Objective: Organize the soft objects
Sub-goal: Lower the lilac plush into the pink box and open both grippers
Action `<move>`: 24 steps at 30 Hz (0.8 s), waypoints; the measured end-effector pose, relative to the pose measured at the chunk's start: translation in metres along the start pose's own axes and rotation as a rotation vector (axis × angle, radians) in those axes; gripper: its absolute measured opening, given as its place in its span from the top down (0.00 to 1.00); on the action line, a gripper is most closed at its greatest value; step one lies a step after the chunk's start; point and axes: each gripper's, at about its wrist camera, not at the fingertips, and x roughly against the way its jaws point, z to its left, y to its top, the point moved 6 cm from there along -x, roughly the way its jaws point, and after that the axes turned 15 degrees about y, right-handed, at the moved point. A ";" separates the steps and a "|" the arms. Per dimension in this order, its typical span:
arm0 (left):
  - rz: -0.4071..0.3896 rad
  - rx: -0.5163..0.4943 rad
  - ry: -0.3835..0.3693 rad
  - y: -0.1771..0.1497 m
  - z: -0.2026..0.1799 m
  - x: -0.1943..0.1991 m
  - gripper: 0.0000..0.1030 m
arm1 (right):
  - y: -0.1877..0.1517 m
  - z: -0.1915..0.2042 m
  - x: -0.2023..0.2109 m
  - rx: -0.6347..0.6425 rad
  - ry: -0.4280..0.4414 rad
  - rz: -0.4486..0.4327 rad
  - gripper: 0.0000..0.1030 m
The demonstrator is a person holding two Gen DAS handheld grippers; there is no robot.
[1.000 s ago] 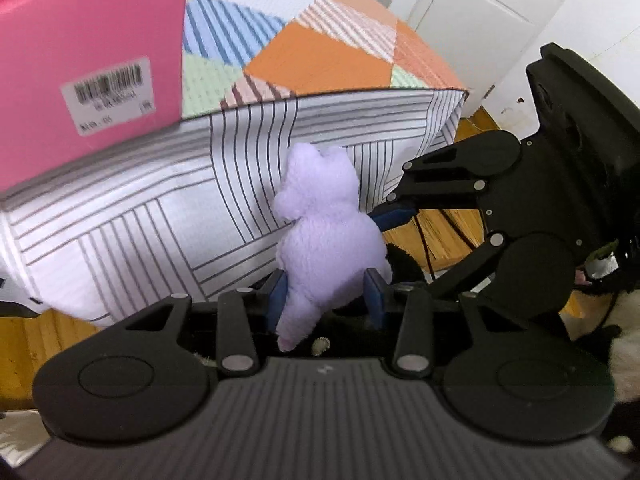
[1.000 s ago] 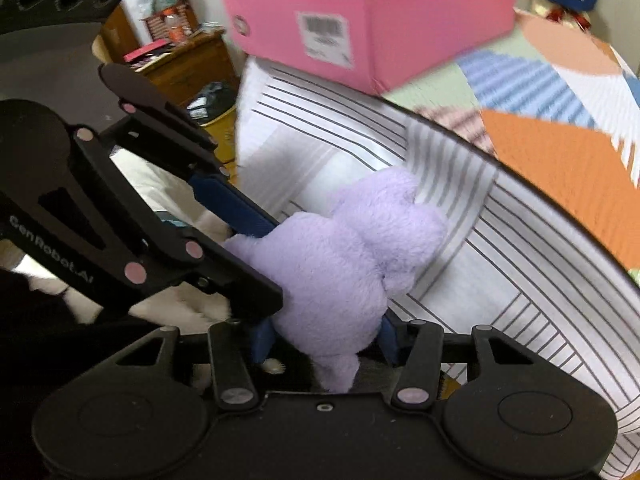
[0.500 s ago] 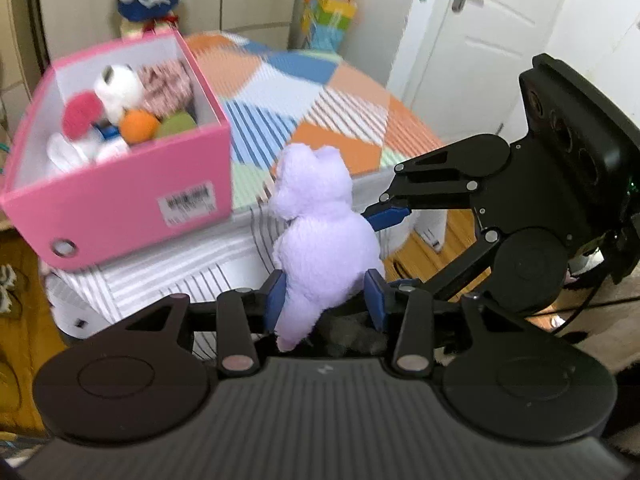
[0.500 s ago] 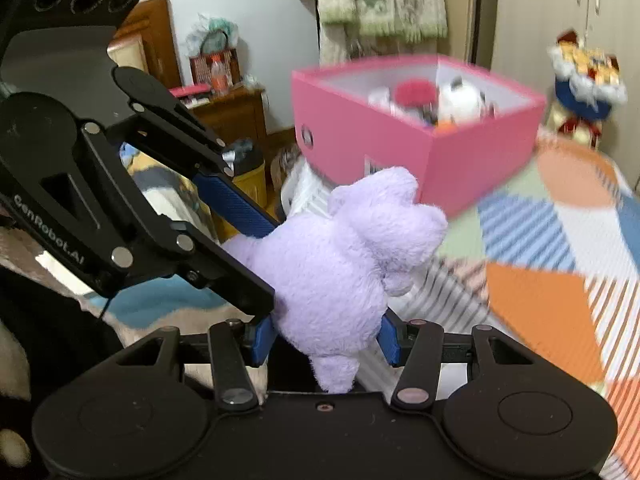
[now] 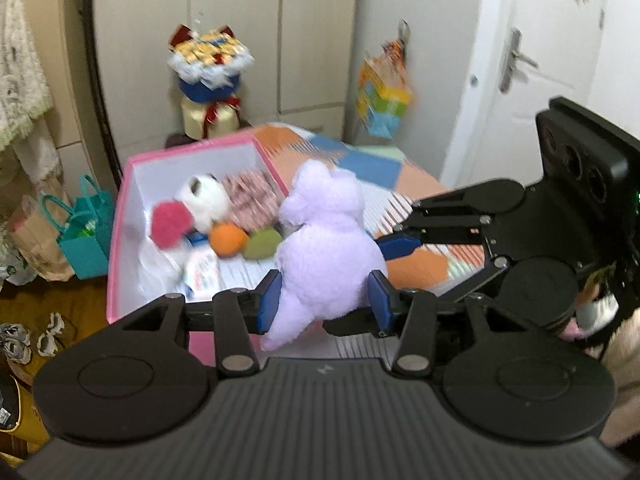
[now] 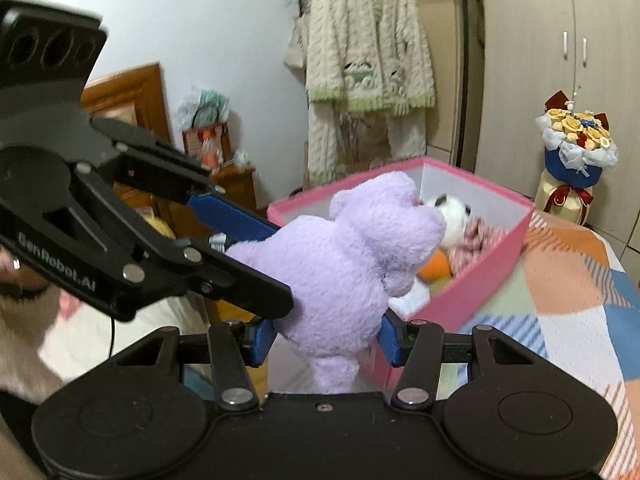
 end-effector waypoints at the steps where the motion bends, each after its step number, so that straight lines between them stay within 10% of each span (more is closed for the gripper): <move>1: -0.008 0.011 0.005 0.005 0.004 -0.004 0.56 | 0.006 -0.005 -0.003 -0.005 0.000 -0.008 0.44; 24: 0.139 0.212 0.001 0.015 0.068 -0.146 0.52 | 0.033 -0.097 -0.102 -0.019 -0.107 0.208 0.41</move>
